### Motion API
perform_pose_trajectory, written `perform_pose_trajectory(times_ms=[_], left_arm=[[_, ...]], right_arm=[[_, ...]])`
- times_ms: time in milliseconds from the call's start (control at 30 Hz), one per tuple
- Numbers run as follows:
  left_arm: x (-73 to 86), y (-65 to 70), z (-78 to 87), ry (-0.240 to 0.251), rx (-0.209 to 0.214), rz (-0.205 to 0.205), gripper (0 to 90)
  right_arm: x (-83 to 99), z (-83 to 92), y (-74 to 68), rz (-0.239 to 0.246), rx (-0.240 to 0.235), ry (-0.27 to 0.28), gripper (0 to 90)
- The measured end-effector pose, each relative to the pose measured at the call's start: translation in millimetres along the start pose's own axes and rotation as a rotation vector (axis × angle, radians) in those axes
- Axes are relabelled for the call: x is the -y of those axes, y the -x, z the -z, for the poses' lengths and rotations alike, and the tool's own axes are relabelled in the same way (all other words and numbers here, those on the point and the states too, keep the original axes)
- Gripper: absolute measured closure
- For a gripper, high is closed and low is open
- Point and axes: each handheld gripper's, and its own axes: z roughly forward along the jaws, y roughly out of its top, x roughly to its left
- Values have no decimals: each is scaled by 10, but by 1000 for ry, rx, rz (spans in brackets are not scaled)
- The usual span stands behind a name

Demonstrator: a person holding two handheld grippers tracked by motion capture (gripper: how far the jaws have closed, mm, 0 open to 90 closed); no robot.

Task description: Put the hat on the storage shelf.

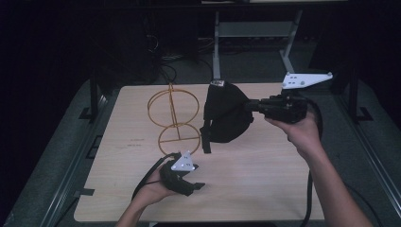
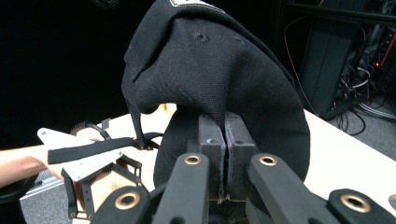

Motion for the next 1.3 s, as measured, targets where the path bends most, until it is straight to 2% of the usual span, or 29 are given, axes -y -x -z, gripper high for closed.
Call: perform_pose_trajectory(times_ms=[267, 367, 567, 733, 833, 867, 900, 933, 1033, 1067, 1167, 1200, 1300], left_arm=[[9, -22, 27, 7, 3, 6, 351], [18, -18, 16, 5, 15, 23, 350], [26, -32, 12, -12, 10, 12, 349], [30, -46, 19, -4, 16, 17, 349], [38, -55, 20, 4, 17, 19, 349], [38, -55, 20, 4, 17, 19, 349], [44, -59, 24, 13, 13, 22, 350], [44, -59, 24, 13, 13, 22, 349], [47, -68, 30, 4, 16, 32, 350], [47, -68, 30, 4, 16, 32, 350], [42, -93, 21, 0, 20, 1, 350], [42, -93, 21, 0, 20, 1, 350], [41, -82, 8, 6, 21, 16, 350]], right_arm=[[-223, -150, -17, 30, -18, -7, 879], [-292, -214, -25, 38, -25, -2, 879], [-477, -432, -30, 56, -55, -18, 879], [-610, -557, -38, 61, -73, -13, 879], [-763, -721, -52, 78, -93, -25, 879], [-763, -721, -52, 78, -93, -25, 879], [-832, -814, -62, 83, -106, -31, 879], [-832, -814, -62, 83, -106, -31, 879], [-969, -999, -89, 106, -130, -42, 879], [-969, -999, -89, 106, -130, -42, 879], [-1077, -1174, -107, 109, -149, -58, 879], [-1077, -1174, -107, 109, -149, -58, 879], [-1149, -1325, -103, 113, -156, -72, 878]])
